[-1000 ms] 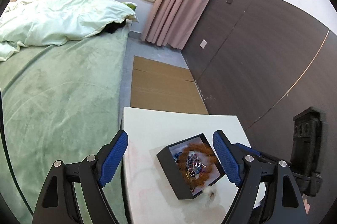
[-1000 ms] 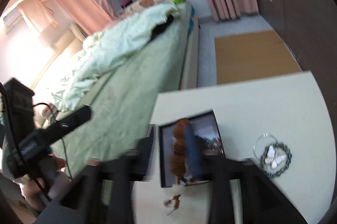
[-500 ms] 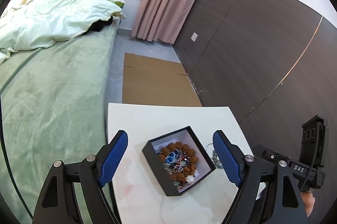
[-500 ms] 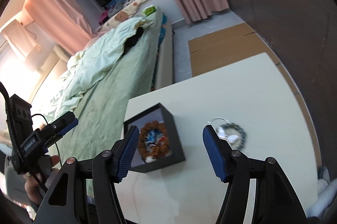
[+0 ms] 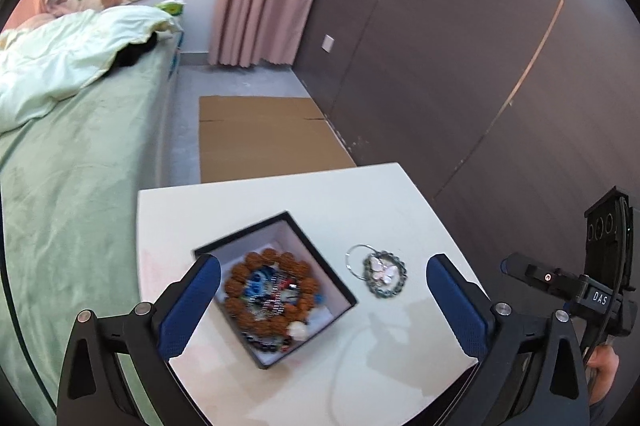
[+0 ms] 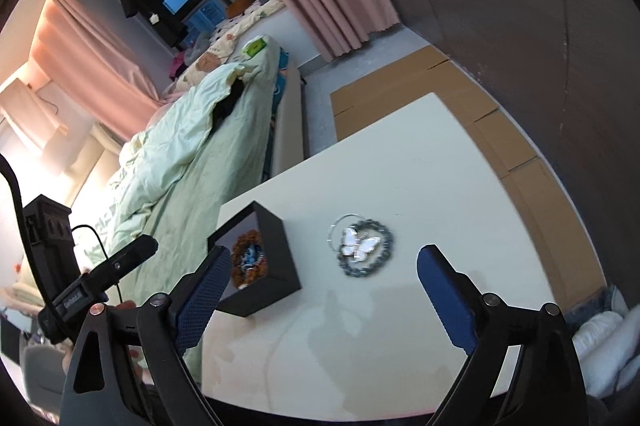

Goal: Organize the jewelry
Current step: 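Grasp the green bead bracelet with the right tool and lift it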

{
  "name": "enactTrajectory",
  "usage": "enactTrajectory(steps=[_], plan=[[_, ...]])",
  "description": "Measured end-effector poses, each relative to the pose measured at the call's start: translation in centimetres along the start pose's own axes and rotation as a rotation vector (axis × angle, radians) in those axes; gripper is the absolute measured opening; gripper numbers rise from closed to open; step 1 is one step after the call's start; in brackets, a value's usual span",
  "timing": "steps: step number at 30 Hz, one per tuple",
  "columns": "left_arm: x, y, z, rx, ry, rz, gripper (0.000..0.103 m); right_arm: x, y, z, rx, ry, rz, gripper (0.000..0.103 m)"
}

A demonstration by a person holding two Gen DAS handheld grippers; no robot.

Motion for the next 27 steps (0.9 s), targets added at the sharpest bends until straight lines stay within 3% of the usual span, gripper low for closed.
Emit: enactTrajectory(steps=[12, 15, 16, 17, 18, 22, 24, 27], plan=[[3.0, 1.4, 3.0, -0.054, 0.026, 0.056, 0.101, 4.1, 2.0, -0.1, -0.001, -0.006, 0.093, 0.098], [3.8, 2.1, 4.1, -0.083, 0.021, 0.085, 0.086, 5.1, 2.5, 0.4, -0.014, 0.002, 0.117, 0.097], [4.0, 2.3, 4.5, -0.094, 0.017, 0.093, 0.076, 5.4, 2.7, 0.6, -0.02, 0.005, 0.121, 0.096], [4.1, 2.5, 5.0, -0.107, 0.013, 0.098, 0.068, 5.7, 2.9, 0.8, -0.027, 0.006, 0.123, 0.087], [4.2, 2.7, 5.4, -0.12, 0.011, 0.103, 0.065, 5.9, 3.1, 1.1, -0.037, 0.0, 0.126, 0.079], [4.6, 2.9, 6.9, -0.147, 0.001, 0.116, 0.049, 6.6, 3.8, 2.7, -0.079, -0.018, 0.146, 0.067], [4.8, 2.8, 7.3, -0.151, 0.0, 0.124, 0.047, 6.5, 3.9, 3.3, -0.093, -0.033, 0.146, 0.057], [5.1, 2.6, 8.0, -0.152, -0.002, 0.129, 0.045, 6.2, 4.0, 4.7, -0.117, -0.049, 0.144, 0.051]])
Point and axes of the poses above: each gripper's, at about its wrist camera, not at the fingertips, and z roughly the way its jaws point, x to its right, y to its underside, the point moved 6 cm from there along z, roughly the way its jaws point, and after that the axes turned 12 degrees about -z, right-handed, at the moved point
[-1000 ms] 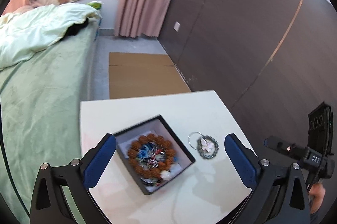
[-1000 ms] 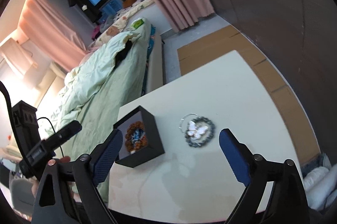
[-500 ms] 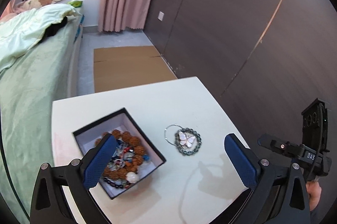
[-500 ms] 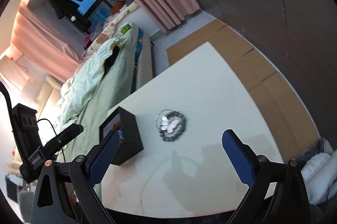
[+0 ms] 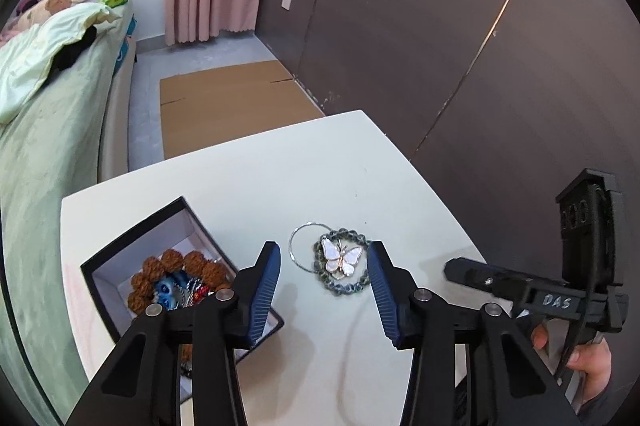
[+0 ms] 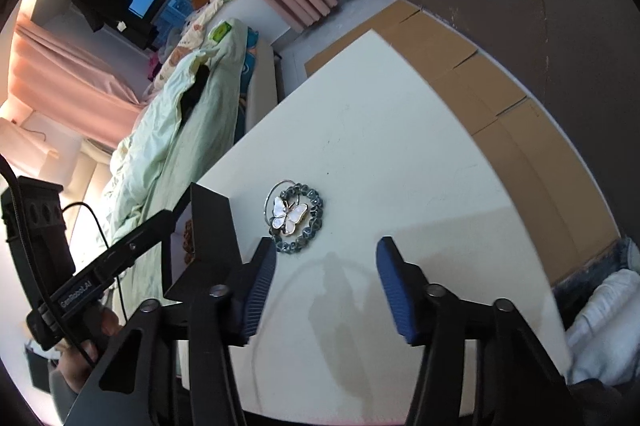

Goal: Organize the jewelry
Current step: 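Grasp the green bead bracelet with the right tool and lift it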

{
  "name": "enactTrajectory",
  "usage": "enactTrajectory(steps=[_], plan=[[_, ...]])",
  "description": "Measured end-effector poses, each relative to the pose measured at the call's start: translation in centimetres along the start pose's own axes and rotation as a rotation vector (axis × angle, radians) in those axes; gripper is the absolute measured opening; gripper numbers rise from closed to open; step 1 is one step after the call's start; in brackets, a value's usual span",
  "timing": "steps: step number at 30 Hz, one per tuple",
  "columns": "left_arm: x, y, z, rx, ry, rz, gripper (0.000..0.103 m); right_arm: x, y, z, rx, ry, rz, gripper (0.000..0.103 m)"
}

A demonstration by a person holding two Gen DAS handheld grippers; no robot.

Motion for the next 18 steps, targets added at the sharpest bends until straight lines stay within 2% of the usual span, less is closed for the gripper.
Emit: enactTrajectory(steps=[2, 5, 15, 16, 18], plan=[[0.0, -0.2, 0.6, -0.009, -0.001, -0.004, 0.038, -0.1, -0.2, 1.0, -0.018, -0.002, 0.001, 0.046], [-0.3, -0.6, 1.5, -0.028, 0.007, -0.025, 0.037, -0.3, -0.5, 2.3, -0.041, -0.007, 0.003, 0.038], [-2.2, 0.3, 4.1, -0.143, -0.013, -0.113, 0.034, -0.6, -1.2, 5.2, -0.084, 0.032, -0.007, 0.033], [-2.3, 0.4, 4.2, -0.149, -0.011, -0.12, 0.029, -0.6, -1.2, 5.3, -0.087, 0.038, -0.01, 0.033], [-2.7, 0.5, 4.0, -0.158, -0.013, -0.13, 0.025, -0.9, -1.3, 5.5, -0.093, 0.05, -0.022, 0.033]])
Point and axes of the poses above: each gripper's, at about its wrist camera, not at the fingertips, and z roughly the way its jaws point, x to its right, y to its underside, the point moved 6 cm from there along z, roughly the way its jaws point, and after that the axes turned 12 degrees about -z, right-handed, at the moved point
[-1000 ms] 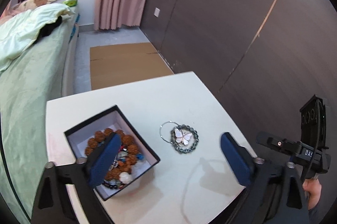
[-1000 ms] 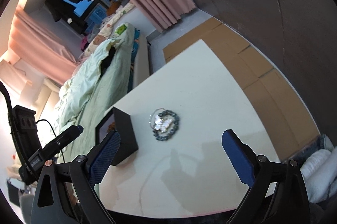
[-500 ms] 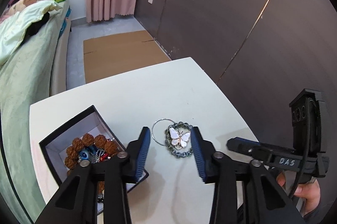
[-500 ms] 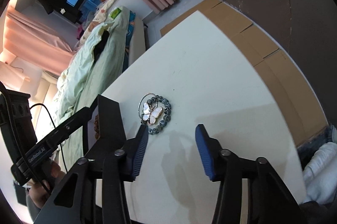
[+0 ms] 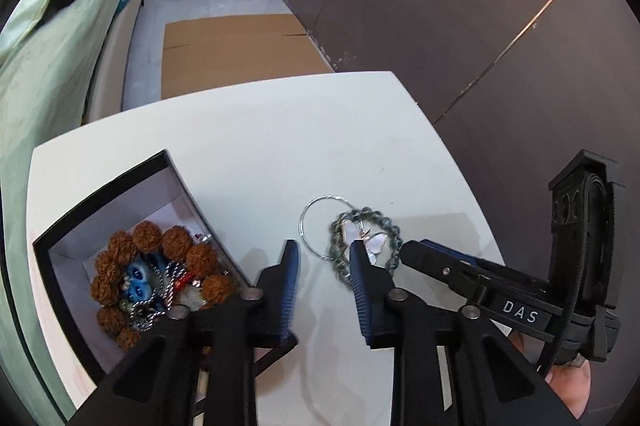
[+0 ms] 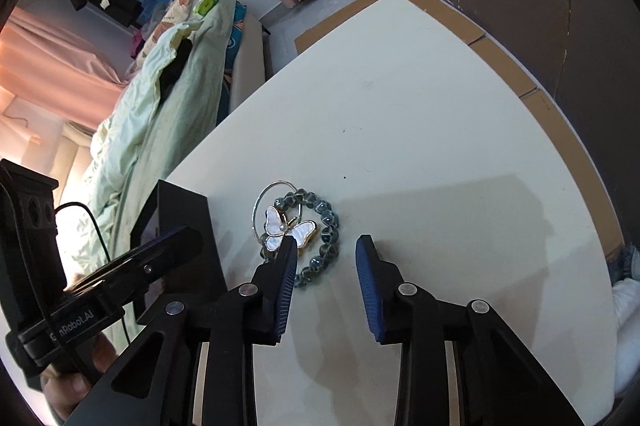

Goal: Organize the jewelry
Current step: 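Grasp the green bead bracelet with the right tool and lift it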

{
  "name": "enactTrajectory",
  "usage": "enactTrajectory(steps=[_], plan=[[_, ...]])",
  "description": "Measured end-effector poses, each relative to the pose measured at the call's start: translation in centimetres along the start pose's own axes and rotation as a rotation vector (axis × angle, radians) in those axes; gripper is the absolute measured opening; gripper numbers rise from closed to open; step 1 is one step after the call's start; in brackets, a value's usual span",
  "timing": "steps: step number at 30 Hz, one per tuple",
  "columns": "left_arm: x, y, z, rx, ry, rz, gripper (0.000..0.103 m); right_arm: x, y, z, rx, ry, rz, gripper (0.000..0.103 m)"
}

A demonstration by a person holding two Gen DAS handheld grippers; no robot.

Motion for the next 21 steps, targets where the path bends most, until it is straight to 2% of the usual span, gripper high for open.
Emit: enactTrajectory(steps=[7, 16, 19, 20, 21], plan=[[-0.6, 1.1, -0.9, -0.029, -0.019, -0.008, 0.025, -1.0, -0.5, 0.7, -0.015, 0.083, -0.057, 0.03], [-2.1, 1.2, -2.8, 0.017, -0.057, -0.04, 0.025, -1.8, -1.0, 1.2, -0.049, 0.206, -0.133, 0.029], [-2.3, 1.0, -2.8, 0.01, -0.041, -0.064, 0.025, -2.3, -1.0, 1.3, -0.068, 0.269, -0.19, 0.023], [-2.3, 0.9, -2.8, 0.013, -0.046, -0.065, 0.025, -2.2, -1.0, 1.3, -0.069, 0.278, -0.198, 0.011], [-2.2, 0.8, -2.8, 0.019, -0.053, -0.063, 0.025, -2.0, -1.0, 1.3, -0.076, 0.269, -0.194, 0.01]])
Point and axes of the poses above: each gripper's, at about its wrist camera, not at the fingertips, and z roughly the way its jaws point, x to its right, y to its underside, the point moved 6 cm from there along z, roughly the way its jaws point, and after that the axes turned 12 degrees about -z, right-handed, at the moved point
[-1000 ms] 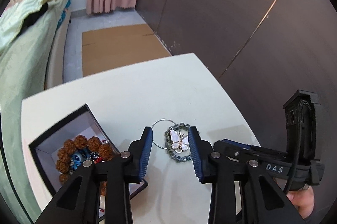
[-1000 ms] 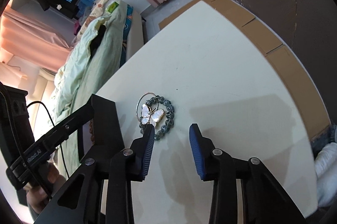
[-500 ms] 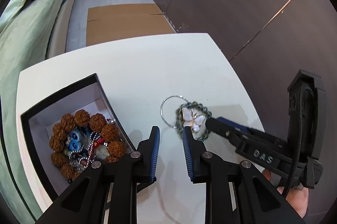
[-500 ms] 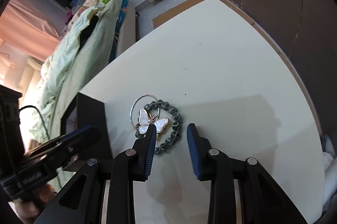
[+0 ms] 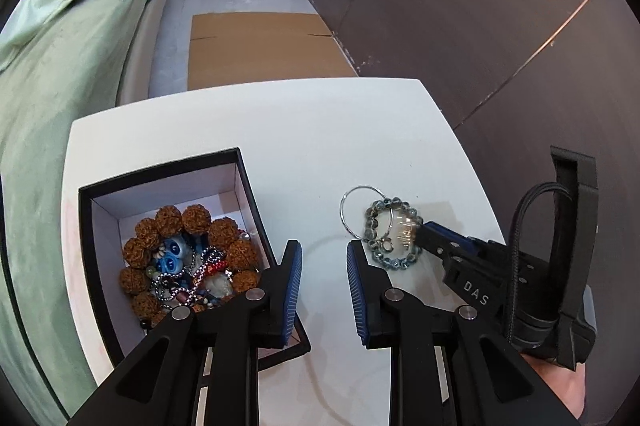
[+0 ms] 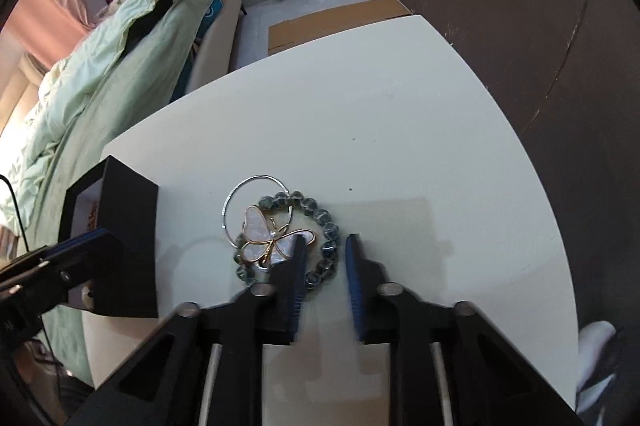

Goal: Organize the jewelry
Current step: 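Grasp the green bead bracelet with the right tool and lift it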

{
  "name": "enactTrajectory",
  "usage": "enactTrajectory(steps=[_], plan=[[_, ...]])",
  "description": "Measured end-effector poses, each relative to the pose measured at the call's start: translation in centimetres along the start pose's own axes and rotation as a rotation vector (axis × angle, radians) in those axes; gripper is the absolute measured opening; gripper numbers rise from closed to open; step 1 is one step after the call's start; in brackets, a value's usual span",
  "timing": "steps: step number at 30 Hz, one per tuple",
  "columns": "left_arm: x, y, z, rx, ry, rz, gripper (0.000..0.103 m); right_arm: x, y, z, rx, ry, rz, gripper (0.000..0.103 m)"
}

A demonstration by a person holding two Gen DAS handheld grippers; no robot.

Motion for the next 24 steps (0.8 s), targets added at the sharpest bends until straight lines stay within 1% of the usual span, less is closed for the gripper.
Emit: enactTrajectory(steps=[5, 11, 15, 19, 24], plan=[[1.2, -0.4, 0.0, 0.008, 0.029, 0.025, 0.025, 1.1, 0.8, -0.9, 0.033, -0.114, 0.059, 0.01], [2.7, -0.1, 1.2, -0.019, 0.056, 0.048, 0.026, 2.8, 0.8, -3.9, 0.136, -0.246, 0.145, 0.009], [3.5, 0.3, 2.2, -0.038, 0.059, 0.062, 0.026, 3.4, 0.9, -4.8, 0.186, -0.329, 0.198, 0.009], [4.3, 0.6, 3.0, -0.048, 0.059, 0.081, 0.026, 3.5, 0.9, -5.9, 0.226, -0.43, 0.237, 0.009], [5.1, 0.8, 3.8, -0.055, 0.056, 0.098, 0.026, 3.5, 0.8, -7.1, 0.277, -0.496, 0.263, 0.009]])
Point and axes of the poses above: each gripper's, at about its wrist camera, not at the fingertips, and z roughly the way its jaws point, x to its right, y to its underside, the point moved 6 cm from there along z, roughly the way its jaws point, and after that the axes turned 12 degrees about -z, right-handed, at the moved point
